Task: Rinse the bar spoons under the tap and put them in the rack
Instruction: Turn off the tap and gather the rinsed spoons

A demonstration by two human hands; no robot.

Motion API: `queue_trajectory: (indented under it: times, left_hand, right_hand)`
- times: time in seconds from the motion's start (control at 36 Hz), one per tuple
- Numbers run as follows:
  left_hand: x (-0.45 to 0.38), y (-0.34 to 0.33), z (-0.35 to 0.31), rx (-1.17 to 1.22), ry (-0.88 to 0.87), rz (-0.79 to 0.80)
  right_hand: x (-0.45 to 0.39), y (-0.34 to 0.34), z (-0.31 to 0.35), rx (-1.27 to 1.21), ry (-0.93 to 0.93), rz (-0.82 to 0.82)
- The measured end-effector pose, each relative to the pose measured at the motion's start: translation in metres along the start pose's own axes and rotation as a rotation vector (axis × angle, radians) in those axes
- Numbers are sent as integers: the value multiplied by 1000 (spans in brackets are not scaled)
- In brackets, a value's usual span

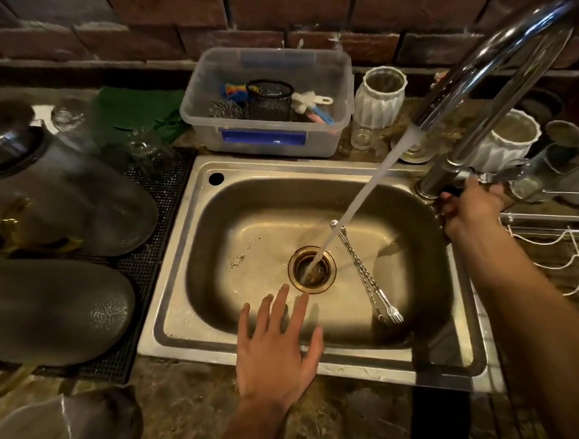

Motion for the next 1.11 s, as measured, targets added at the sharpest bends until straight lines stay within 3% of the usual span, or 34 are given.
queue_trajectory:
  times: [0.14,0.64,0.83,1.11]
  left_hand:
    - [-2,-1,1,14,4,34]
    - [-3,0,1,75,25,100]
    - [-2,2,0,76,25,93]
    - [-3,2,1,75,26,115]
  right_hand:
    - [-8,-5,6,-101,-2,4]
    - [-19,-1,4,-11,92,-99]
    - [-17,-3,2,-36,117,-31]
    - [-17,-2,8,81,307,-117]
Point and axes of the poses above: each hand's wrist, its own x-axis away from the middle knuckle, its own y-axis out of the back of the hand, z = x × y, the point moved 5 cm from there along -x, towards the middle knuckle, and after that the axes turned 9 degrees about z, right-handed, at the moved point
